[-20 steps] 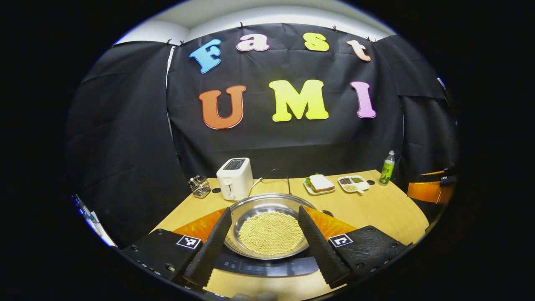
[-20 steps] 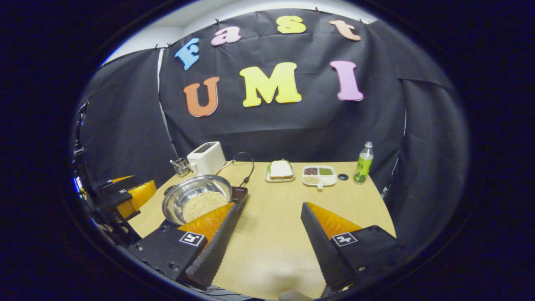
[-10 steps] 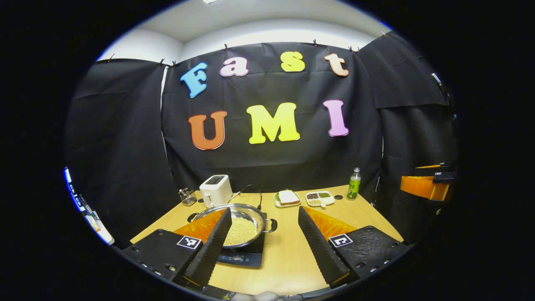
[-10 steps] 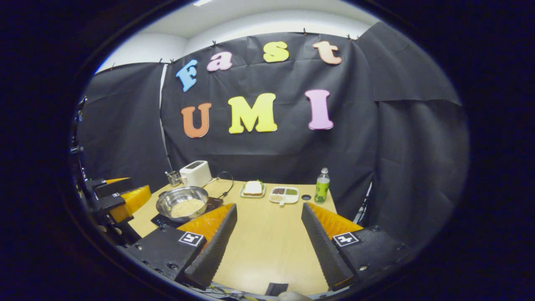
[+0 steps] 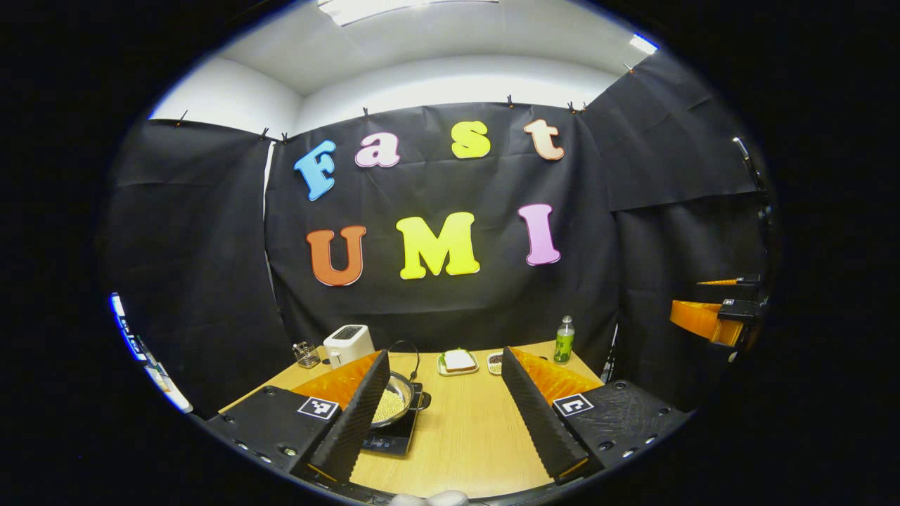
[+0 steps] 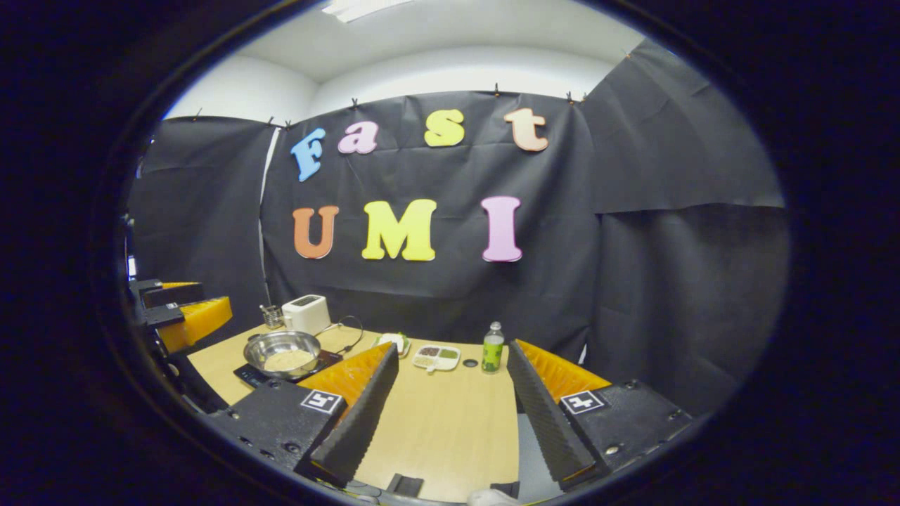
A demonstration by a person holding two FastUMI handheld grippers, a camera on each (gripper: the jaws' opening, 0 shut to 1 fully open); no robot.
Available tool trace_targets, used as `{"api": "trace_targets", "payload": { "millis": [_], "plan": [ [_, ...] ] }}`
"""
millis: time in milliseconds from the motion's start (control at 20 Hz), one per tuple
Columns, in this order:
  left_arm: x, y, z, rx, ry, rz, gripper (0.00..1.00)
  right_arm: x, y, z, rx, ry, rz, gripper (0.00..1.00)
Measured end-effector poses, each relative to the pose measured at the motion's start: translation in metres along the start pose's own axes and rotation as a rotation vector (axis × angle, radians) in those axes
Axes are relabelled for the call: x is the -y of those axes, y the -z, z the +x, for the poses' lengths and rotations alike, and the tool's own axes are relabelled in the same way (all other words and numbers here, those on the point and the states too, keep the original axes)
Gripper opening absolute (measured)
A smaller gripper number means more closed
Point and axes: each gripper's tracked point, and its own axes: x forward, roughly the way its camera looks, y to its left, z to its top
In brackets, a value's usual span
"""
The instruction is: First push the handle of the pot to place it horizontally, then grasp the pot with both hands and set it on the induction cooktop.
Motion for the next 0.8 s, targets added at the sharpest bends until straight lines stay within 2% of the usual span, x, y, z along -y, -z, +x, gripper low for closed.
{"api": "trace_targets", "payload": {
  "millis": [250, 450, 650, 800],
  "plan": [
    [0.003, -0.019, -0.003, 0.036, -0.010, -0.015, 0.95, 0.029, -0.012, -0.008, 0.012, 0.061, 0.049, 0.98],
    [-0.001, -0.032, -0.006, 0.049, -0.036, -0.005, 0.95, 0.051, -0.027, -0.015, 0.066, 0.129, 0.068, 0.96],
    [0.007, -0.033, -0.002, 0.048, -0.030, -0.013, 0.95, 0.045, -0.029, -0.017, 0.064, 0.107, 0.075, 0.99],
    [0.014, -0.032, -0.001, 0.058, -0.007, -0.007, 0.95, 0.034, -0.034, -0.017, 0.081, 0.064, 0.072, 0.97]
  ]
}}
